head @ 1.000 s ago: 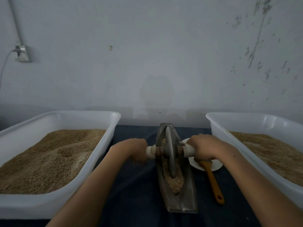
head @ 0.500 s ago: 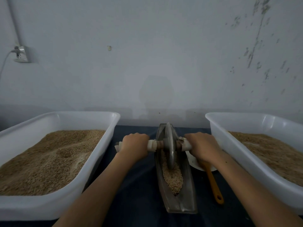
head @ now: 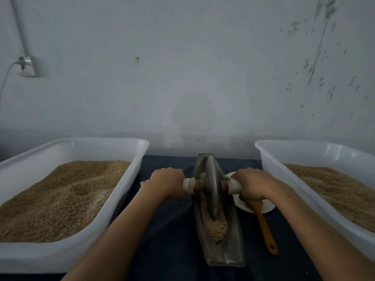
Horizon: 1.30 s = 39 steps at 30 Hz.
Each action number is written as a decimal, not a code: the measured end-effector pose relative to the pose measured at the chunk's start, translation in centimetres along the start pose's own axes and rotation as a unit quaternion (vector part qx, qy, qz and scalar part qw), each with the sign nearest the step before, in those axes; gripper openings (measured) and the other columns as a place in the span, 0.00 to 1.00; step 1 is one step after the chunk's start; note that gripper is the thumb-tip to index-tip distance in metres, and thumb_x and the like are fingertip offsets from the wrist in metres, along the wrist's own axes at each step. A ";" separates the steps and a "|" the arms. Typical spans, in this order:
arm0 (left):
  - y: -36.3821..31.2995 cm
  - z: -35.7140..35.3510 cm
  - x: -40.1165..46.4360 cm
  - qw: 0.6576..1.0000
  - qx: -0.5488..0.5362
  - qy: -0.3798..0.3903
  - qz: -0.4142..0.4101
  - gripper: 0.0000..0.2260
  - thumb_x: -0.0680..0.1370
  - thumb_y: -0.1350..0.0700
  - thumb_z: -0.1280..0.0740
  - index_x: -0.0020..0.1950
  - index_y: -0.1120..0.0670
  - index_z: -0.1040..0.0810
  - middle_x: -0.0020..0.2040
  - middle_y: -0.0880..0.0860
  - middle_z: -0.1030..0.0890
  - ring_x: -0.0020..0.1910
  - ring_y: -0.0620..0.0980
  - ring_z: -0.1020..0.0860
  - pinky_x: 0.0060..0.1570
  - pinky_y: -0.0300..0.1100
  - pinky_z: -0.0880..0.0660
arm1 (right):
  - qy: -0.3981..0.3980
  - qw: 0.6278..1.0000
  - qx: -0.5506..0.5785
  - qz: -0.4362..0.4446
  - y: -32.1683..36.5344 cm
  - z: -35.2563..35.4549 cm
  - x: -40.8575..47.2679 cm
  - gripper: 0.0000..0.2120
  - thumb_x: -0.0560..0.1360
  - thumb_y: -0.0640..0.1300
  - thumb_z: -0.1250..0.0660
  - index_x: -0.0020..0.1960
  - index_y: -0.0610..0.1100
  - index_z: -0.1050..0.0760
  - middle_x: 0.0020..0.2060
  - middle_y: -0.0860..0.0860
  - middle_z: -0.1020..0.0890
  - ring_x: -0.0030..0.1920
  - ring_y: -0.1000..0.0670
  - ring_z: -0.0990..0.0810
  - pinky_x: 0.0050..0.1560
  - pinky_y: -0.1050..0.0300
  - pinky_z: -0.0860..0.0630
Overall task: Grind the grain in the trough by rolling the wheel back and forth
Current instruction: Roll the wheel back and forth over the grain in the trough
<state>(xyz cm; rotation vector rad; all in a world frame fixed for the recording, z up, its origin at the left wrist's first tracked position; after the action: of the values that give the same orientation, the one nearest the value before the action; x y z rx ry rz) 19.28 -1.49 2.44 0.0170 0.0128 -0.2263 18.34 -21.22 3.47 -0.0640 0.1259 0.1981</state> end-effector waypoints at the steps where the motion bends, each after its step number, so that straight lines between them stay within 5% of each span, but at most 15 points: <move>1: 0.0 0.1 0.0 1.000 0.005 -0.021 0.003 0.11 0.73 0.53 0.30 0.54 0.54 0.24 0.43 0.49 0.24 0.42 0.49 0.25 0.44 0.42 0.29 | -0.027 1.000 -0.008 0.001 0.0 0.0 0.2 0.13 0.74 0.42 0.32 0.57 0.49 0.25 0.48 0.50 0.20 0.48 0.50 0.21 0.47 0.57 0.26; 5: 0.0 0.3 0.1 0.995 0.019 -0.101 0.016 0.06 0.76 0.55 0.35 0.52 0.53 0.25 0.47 0.51 0.21 0.43 0.49 0.24 0.42 0.42 0.30 | -0.158 0.987 -0.024 -0.001 0.3 0.3 0.4 0.06 0.75 0.40 0.37 0.49 0.50 0.29 0.48 0.50 0.20 0.48 0.48 0.21 0.48 0.55 0.26; 9: 0.0 0.2 0.3 0.993 0.019 -0.112 0.018 0.07 0.76 0.55 0.35 0.53 0.53 0.25 0.49 0.51 0.21 0.47 0.51 0.22 0.43 0.42 0.30 | -0.186 0.982 -0.028 0.004 0.3 0.2 0.5 0.06 0.75 0.39 0.38 0.48 0.50 0.30 0.47 0.50 0.20 0.48 0.48 0.21 0.44 0.56 0.30; 17: 0.4 -0.8 0.6 0.998 -0.006 0.061 0.008 0.14 0.72 0.52 0.28 0.55 0.53 0.25 0.41 0.48 0.25 0.41 0.49 0.25 0.45 0.43 0.28 | 0.011 1.000 -0.024 0.009 0.1 0.2 0.0 0.16 0.73 0.43 0.31 0.60 0.48 0.26 0.47 0.50 0.21 0.47 0.51 0.22 0.44 0.58 0.27; 22: 0.5 -0.9 0.8 0.997 -0.009 0.070 0.005 0.15 0.72 0.52 0.27 0.55 0.54 0.24 0.43 0.50 0.23 0.43 0.50 0.24 0.46 0.44 0.27 | 0.026 1.000 -0.016 0.005 0.0 0.0 -0.1 0.16 0.73 0.42 0.30 0.60 0.47 0.25 0.50 0.49 0.20 0.49 0.50 0.21 0.47 0.57 0.25; 26: 0.4 -0.5 0.8 1.000 0.001 -0.002 0.001 0.10 0.72 0.52 0.29 0.50 0.52 0.25 0.38 0.47 0.27 0.41 0.48 0.25 0.42 0.43 0.29 | -0.028 0.999 -0.014 0.005 -0.1 -0.2 0.5 0.13 0.73 0.43 0.32 0.57 0.50 0.26 0.47 0.51 0.21 0.46 0.50 0.22 0.43 0.58 0.29; 32: 0.4 -0.2 0.7 0.988 0.013 -0.152 0.001 0.05 0.75 0.52 0.34 0.46 0.49 0.29 0.45 0.49 0.22 0.38 0.47 0.29 0.40 0.42 0.33 | -0.235 0.971 -0.039 0.013 0.3 0.0 0.6 0.07 0.75 0.41 0.37 0.50 0.51 0.30 0.48 0.51 0.20 0.49 0.47 0.21 0.42 0.57 0.36; 35: 0.5 -0.2 0.8 0.989 0.020 -0.146 -0.004 0.05 0.75 0.52 0.34 0.46 0.49 0.30 0.46 0.50 0.21 0.39 0.47 0.30 0.40 0.42 0.33 | -0.199 0.980 -0.026 0.015 0.2 0.1 0.5 0.07 0.75 0.41 0.36 0.49 0.51 0.31 0.49 0.50 0.20 0.49 0.47 0.21 0.43 0.56 0.32; 39: 0.7 -0.6 1.0 0.999 0.007 -0.040 -0.012 0.08 0.73 0.53 0.30 0.50 0.50 0.27 0.44 0.49 0.23 0.41 0.47 0.27 0.42 0.42 0.31 | -0.087 0.995 -0.036 0.019 0.3 0.3 0.3 0.12 0.74 0.42 0.33 0.58 0.49 0.26 0.51 0.49 0.20 0.49 0.49 0.22 0.45 0.57 0.30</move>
<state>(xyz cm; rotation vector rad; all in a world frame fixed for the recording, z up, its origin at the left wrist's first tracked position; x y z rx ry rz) 20.37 -1.00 1.87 0.0211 -0.0675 -0.2506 18.66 -20.84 3.73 -0.1164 -0.0540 0.2448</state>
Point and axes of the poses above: each hand's wrist, its own x-axis towards the middle knuckle, its own z-axis out of the back of the hand, y = z × x, the point moved 5 cm from there along x, towards the middle knuckle
